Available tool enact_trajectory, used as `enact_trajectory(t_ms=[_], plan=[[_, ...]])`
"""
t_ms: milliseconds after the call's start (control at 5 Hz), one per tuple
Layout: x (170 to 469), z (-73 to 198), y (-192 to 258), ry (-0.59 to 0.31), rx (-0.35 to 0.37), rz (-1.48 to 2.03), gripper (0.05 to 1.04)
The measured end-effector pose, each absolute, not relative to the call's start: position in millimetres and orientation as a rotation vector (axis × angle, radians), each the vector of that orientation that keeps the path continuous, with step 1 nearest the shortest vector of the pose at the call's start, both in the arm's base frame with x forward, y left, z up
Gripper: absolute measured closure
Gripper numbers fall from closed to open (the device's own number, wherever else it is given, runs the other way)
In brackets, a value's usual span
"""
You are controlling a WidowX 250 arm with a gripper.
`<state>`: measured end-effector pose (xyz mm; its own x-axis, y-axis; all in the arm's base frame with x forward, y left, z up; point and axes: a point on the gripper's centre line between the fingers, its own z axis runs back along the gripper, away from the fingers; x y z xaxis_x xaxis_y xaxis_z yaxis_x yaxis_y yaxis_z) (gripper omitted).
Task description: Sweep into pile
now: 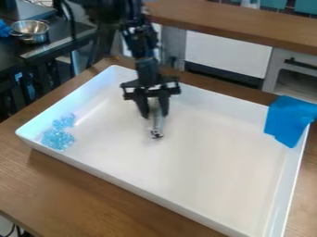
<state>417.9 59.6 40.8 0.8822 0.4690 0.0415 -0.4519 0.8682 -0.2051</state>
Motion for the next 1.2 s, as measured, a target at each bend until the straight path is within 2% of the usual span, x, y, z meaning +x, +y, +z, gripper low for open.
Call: enact_trajectory(t_ms=[200,400,600,800,1000,1200], plan=[[411.1,47.9,84.0,-0.078,-0.291,0.742,0.581],[402.1,54.8,106.2,-0.086,-0.346,1.009,0.581],[391.8,53.5,110.8,-0.102,-0.340,1.141,0.581],[380.1,42.9,118.2,-0.113,-0.292,1.194,0.581],[376.2,44.0,120.4,-0.139,-0.294,1.210,0.581],[385.1,63.7,110.6,-0.120,-0.375,1.252,0.581]])
